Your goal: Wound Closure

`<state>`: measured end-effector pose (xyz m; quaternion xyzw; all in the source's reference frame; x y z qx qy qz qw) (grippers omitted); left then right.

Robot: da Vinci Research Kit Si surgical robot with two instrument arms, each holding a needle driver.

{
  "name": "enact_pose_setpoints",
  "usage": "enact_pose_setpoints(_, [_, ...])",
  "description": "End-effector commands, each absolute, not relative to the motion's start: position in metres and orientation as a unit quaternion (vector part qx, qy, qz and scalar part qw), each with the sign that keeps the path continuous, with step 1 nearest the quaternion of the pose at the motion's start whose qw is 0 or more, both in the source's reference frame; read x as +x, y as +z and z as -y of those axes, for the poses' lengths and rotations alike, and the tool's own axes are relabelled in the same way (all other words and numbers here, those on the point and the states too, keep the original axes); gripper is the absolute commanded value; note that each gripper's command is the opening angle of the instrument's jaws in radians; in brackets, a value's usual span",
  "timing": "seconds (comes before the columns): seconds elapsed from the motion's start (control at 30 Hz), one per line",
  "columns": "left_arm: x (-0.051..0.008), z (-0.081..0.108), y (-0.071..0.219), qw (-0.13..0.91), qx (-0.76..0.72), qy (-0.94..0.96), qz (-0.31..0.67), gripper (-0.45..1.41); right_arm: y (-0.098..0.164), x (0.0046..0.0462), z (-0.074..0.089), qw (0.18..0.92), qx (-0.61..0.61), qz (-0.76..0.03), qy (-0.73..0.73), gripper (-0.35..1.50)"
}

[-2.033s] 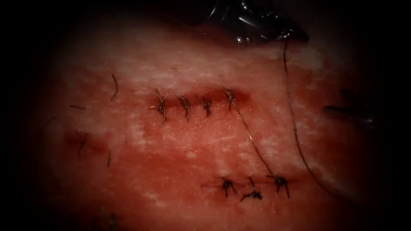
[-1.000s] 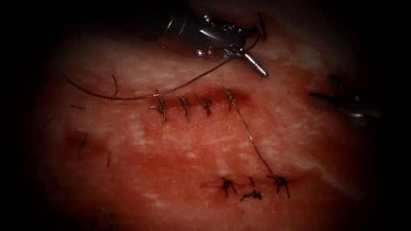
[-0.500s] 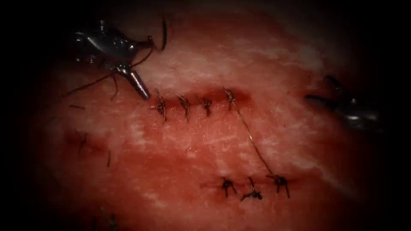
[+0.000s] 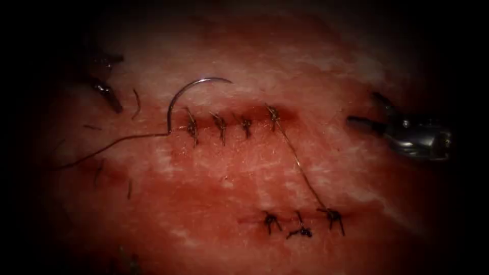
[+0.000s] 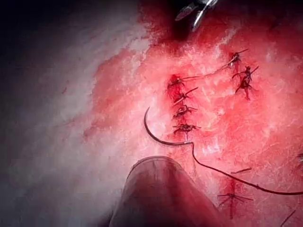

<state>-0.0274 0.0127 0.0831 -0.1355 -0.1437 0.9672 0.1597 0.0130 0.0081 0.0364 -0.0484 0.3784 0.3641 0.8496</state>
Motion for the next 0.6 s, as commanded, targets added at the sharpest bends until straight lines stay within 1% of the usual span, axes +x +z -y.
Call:
enact_pose_setpoints(0.03, [-0.0277, -0.013, 0.084, 0.159, -0.138, 0.967, 0.144, 0.41, 0.037, 0.0135, -0.007, 0.850, -0.046, -0.379, 0.363, 1.26])
enact_pose_setpoints(0.07, [-0.0274, -0.013, 0.084, 0.161, -0.145, 0.965, 0.145, 0.36, 0.037, 0.0135, -0.007, 0.850, -0.046, -0.379, 0.363, 1.26])
enact_pose_setpoints(0.17, [-0.0268, -0.016, 0.082, 0.186, -0.178, 0.958, 0.126, 0.29, 0.037, 0.0135, -0.007, 0.850, -0.046, -0.379, 0.363, 1.26])
enact_pose_setpoints(0.27, [-0.0277, -0.017, 0.079, 0.234, -0.246, 0.934, 0.113, 0.27, 0.037, 0.0135, -0.007, 0.850, -0.046, -0.379, 0.363, 1.26])
enact_pose_setpoints(0.33, [-0.0292, -0.017, 0.077, 0.243, -0.296, 0.916, 0.120, 0.27, 0.037, 0.0135, -0.007, 0.850, -0.046, -0.379, 0.363, 1.26])
enact_pose_setpoints(0.4, [-0.0318, -0.016, 0.075, 0.237, -0.343, 0.900, 0.128, 0.27, 0.037, 0.0134, -0.007, 0.850, -0.045, -0.379, 0.363, 1.26])
enact_pose_setpoints(0.5, [-0.0365, -0.014, 0.072, 0.217, -0.372, 0.892, 0.133, 0.36, 0.036, 0.0133, -0.007, 0.853, -0.044, -0.378, 0.358, 1.26])
enact_pose_setpoints(0.6, [-0.0418, -0.011, 0.070, 0.174, -0.389, 0.896, 0.122, 0.39, 0.036, 0.0133, -0.007, 0.855, -0.045, -0.376, 0.356, 1.26])
